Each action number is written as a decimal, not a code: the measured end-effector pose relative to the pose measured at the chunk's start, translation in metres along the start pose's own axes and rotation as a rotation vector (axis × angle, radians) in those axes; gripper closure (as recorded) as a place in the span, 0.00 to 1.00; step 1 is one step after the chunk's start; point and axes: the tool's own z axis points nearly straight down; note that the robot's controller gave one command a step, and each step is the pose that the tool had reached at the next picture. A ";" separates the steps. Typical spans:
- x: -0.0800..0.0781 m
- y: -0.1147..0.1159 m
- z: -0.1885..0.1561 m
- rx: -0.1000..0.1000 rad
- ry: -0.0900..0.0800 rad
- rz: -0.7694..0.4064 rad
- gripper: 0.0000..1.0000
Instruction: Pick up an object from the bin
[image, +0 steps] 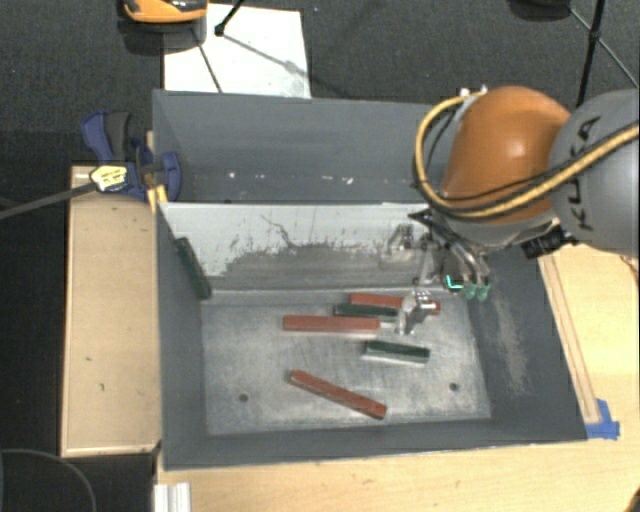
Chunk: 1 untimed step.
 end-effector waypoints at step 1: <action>-0.001 0.000 -0.005 0.000 -0.008 0.001 0.00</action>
Offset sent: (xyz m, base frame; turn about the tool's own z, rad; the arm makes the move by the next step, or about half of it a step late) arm 0.0007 0.0162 -0.1441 -0.0011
